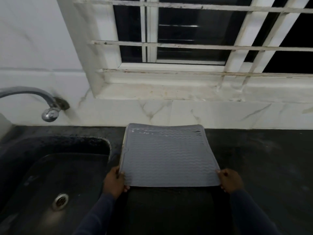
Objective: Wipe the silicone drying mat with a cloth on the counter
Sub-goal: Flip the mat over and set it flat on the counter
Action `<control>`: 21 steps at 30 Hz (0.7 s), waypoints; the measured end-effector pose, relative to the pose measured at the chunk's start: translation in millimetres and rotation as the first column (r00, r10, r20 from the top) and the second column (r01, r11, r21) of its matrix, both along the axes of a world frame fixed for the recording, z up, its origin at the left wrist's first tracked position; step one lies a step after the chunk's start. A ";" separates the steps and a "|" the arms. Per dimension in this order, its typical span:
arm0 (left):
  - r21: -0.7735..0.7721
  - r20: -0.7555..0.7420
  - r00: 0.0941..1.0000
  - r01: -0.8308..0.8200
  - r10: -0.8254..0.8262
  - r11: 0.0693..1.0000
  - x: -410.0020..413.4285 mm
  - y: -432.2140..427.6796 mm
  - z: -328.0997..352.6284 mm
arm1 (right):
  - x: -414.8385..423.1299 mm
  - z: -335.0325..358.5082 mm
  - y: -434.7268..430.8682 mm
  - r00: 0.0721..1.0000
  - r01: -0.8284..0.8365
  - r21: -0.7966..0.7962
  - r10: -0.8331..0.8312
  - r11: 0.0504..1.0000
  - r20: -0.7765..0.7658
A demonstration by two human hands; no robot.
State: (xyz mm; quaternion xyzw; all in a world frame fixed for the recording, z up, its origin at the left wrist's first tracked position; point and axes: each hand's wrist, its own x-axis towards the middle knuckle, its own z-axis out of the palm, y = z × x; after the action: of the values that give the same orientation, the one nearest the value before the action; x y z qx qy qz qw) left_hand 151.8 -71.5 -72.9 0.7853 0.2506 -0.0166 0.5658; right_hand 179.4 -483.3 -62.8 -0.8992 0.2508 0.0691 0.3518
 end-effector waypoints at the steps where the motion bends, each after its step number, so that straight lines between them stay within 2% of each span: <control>1: -0.006 -0.014 1.000 -0.002 0.002 1.000 -0.9 -0.1 -1.1 | -0.1 -1.2 -0.7 1.000 -0.008 -0.021 0.008 1.000 -0.017; 8: 0.019 -0.053 0.998 0.038 -0.037 0.999 -12.3 -1.8 -5.3 | -2.4 2.0 -7.9 0.995 -0.024 -0.048 0.019 0.999 -0.095; 14: 0.029 -0.066 0.997 0.048 -0.046 0.998 -14.6 2.0 -5.2 | -6.0 4.2 -9.3 0.994 0.059 0.070 -0.052 0.996 -0.096; 21: 0.052 -0.078 0.995 0.059 -0.055 0.997 -17.9 1.7 -0.6 | -8.3 1.1 -12.9 0.991 0.109 0.102 -0.100 0.989 -0.091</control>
State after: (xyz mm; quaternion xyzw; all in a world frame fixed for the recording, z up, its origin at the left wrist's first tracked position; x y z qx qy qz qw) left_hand 133.9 -69.8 -73.6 0.8060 0.2500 -0.0561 0.5336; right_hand 171.1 -496.2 -61.6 -0.8610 0.3085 0.1021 0.3913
